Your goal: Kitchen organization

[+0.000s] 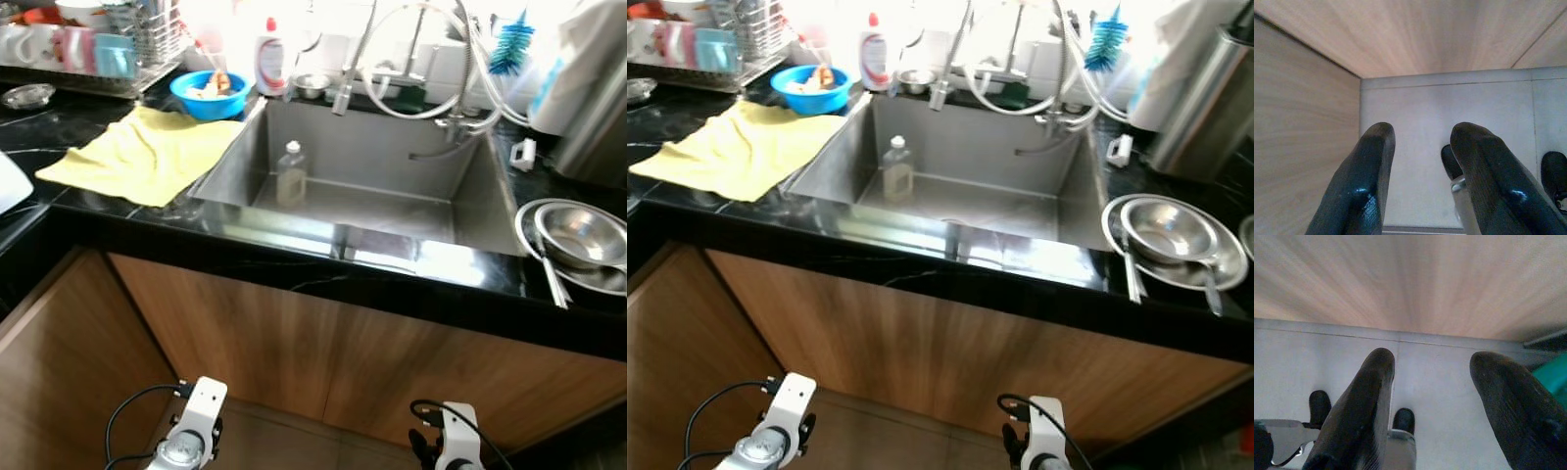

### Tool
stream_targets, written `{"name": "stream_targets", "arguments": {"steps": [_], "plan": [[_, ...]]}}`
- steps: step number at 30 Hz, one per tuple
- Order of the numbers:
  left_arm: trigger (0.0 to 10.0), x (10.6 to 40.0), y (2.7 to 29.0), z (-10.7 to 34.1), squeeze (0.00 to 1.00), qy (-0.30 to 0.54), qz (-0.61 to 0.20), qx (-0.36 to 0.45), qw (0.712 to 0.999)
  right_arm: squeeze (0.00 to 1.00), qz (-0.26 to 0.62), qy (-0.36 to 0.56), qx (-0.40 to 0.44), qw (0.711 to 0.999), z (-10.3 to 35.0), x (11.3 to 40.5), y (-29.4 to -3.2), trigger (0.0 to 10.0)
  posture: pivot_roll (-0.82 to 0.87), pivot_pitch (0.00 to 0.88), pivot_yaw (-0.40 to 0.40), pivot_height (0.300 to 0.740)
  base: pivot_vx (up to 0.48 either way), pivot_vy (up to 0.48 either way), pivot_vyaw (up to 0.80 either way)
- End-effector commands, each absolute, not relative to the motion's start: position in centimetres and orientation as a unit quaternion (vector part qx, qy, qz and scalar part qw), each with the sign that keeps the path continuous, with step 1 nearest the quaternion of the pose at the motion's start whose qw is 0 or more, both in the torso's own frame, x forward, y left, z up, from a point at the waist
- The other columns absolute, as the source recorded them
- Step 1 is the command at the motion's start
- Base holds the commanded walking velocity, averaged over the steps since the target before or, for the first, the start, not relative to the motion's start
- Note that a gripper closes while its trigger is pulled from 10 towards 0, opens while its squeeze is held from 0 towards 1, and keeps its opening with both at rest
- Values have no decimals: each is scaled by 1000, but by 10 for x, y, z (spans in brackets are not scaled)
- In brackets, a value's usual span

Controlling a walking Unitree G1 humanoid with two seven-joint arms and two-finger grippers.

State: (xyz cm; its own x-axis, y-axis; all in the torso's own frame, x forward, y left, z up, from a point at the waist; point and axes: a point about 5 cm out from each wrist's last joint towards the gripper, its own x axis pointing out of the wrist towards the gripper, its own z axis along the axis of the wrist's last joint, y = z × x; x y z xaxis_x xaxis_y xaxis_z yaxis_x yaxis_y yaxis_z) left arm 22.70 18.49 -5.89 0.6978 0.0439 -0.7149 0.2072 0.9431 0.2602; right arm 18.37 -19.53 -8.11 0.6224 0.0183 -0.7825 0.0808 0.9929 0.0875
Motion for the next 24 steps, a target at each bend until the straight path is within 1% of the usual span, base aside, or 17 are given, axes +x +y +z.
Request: {"name": "stream_targets", "arguments": {"steps": [1,6,11,24], "plan": [[10000,224,183,-61,0,393,-49,169,903,0,-21,436,53,898,-82,181,-199,10000,-14,0,-59,740,0,0,0],[10000,224,183,-61,0,393,-51,174,901,0,-21,436,54,898,-82,181,-199,10000,-13,0,-59,740,0,0,0],[10000,223,184,-62,0,395,-49,176,900,0,-21,436,54,898,-82,181,-199,10000,-15,0,-60,740,0,-410,0],[10000,223,184,-62,0,394,-42,170,902,0,-21,436,53,898,-81,182,-200,10000,-12,0,-65,740,0,0,0]]}}
